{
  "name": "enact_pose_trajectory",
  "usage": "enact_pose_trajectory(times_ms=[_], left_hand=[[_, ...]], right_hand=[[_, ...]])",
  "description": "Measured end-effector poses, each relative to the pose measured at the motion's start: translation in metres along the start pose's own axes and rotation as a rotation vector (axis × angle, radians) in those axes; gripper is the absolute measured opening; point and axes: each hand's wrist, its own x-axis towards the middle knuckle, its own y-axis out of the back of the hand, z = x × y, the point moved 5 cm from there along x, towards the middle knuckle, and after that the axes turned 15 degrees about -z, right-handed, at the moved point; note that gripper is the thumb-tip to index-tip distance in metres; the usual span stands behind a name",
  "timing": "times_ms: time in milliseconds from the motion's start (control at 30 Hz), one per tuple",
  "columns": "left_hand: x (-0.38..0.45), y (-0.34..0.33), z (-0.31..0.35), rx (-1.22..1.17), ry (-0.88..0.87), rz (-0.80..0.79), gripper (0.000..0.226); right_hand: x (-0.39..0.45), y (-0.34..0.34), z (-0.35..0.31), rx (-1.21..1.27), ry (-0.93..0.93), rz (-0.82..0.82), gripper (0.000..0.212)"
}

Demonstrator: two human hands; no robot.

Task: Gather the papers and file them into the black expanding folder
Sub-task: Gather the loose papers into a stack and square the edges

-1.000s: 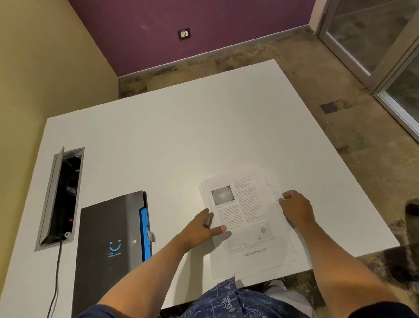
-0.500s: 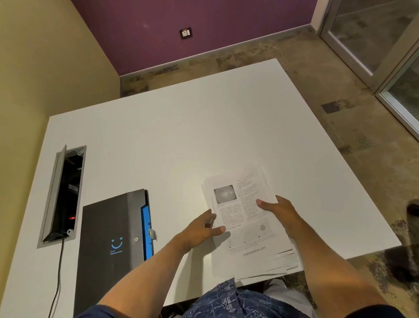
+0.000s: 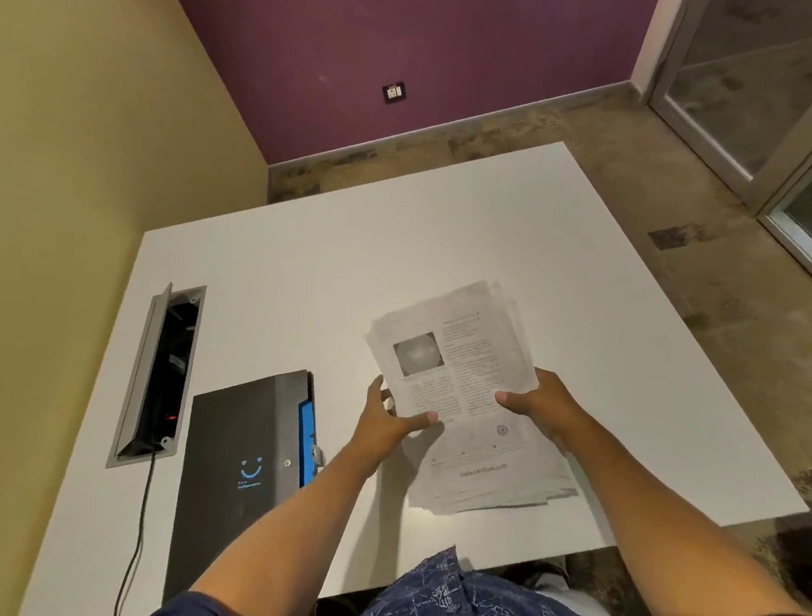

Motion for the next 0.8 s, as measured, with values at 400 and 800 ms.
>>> enact_pose_trajectory(times_ms=[400,800], left_hand=[[-0.029,0.043,0.105,0.004,-0.255,-0.099,0.063],[-0.028,0.026,0.075,0.154,-0.243,-0.143,0.064]], right_hand=[[0.010,-0.021,-0.069,-0.034,0.234,0.110,0.048],[0.018,-0.028,-0.047,-0.052,0.147,0.075,0.049]])
